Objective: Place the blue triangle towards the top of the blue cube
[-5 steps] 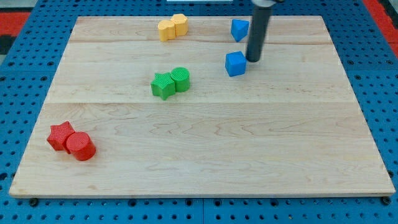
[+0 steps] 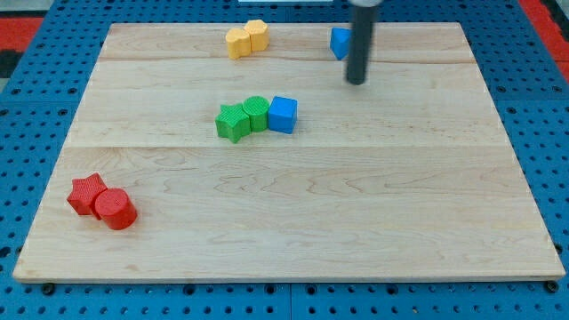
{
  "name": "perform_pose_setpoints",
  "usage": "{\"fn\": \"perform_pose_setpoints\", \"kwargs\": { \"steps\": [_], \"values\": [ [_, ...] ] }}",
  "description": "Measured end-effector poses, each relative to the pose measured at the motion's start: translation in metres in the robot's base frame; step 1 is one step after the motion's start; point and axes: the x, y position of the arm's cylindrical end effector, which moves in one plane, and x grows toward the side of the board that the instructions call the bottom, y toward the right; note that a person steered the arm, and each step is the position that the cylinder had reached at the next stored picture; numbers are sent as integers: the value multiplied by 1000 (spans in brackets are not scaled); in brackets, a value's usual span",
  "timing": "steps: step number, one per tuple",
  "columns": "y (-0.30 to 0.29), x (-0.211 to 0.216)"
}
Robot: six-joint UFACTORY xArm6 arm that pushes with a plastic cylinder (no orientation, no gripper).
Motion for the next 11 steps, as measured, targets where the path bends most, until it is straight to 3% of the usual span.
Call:
{"fn": "perform_pose_setpoints", "kwargs": {
  "steps": [1, 2, 4, 6, 9, 10, 11],
  "values": [
    [48, -70],
    [44, -115],
    [-77, -68],
    [-126, -10],
    [-180, 36],
    [-281, 18],
    [-330, 38]
  ]
}}
